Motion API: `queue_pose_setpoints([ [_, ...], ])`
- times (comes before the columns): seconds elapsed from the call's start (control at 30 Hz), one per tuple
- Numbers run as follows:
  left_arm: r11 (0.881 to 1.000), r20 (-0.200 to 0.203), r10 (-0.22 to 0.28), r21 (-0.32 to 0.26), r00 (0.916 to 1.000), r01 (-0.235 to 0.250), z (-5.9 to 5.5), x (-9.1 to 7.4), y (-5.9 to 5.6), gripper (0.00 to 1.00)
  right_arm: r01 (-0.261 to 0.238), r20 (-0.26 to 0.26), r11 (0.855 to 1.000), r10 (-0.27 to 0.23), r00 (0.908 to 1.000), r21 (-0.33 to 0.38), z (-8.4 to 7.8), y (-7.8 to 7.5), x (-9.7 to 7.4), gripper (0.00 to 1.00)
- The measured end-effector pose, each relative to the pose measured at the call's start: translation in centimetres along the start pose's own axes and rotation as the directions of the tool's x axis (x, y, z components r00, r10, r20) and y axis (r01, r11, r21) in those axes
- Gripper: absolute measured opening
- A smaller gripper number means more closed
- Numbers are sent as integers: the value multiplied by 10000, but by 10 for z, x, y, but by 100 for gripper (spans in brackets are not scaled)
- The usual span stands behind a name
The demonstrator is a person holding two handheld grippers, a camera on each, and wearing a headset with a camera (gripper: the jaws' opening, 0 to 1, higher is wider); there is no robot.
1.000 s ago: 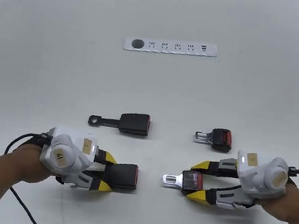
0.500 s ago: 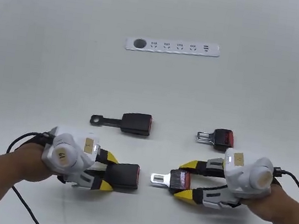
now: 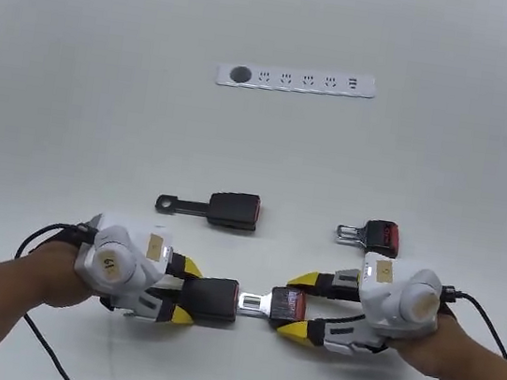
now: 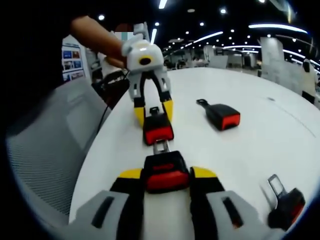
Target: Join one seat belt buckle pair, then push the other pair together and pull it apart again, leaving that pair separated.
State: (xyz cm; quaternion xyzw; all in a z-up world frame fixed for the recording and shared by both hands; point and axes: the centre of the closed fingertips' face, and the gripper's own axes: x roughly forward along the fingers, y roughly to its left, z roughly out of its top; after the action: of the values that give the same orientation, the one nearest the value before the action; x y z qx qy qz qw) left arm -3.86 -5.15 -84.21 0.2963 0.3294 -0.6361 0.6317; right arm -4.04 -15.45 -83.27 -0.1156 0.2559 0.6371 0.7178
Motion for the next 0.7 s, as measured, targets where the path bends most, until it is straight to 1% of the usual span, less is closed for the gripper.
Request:
queue_pose_setpoints([
  [0.07,10000,-7,-8,-3,10000,8,0,0,0,32,24,-25,9999,-25,10000,-138,1,0,2,35],
  [0.17,10000,-18,-19,10,10000,19,1,0,-1,32,44,-74,9999,-46,10000,-159,2,-1,3,35],
  [0.3,10000,-40,-48,57,10000,48,2,0,-1,32,55,-300,9993,-67,9995,-378,2,-1,6,35],
  [0.7,9999,-124,-62,139,9999,64,3,0,-1,32,32,-393,9993,-47,9992,-375,6,-1,15,35],
])
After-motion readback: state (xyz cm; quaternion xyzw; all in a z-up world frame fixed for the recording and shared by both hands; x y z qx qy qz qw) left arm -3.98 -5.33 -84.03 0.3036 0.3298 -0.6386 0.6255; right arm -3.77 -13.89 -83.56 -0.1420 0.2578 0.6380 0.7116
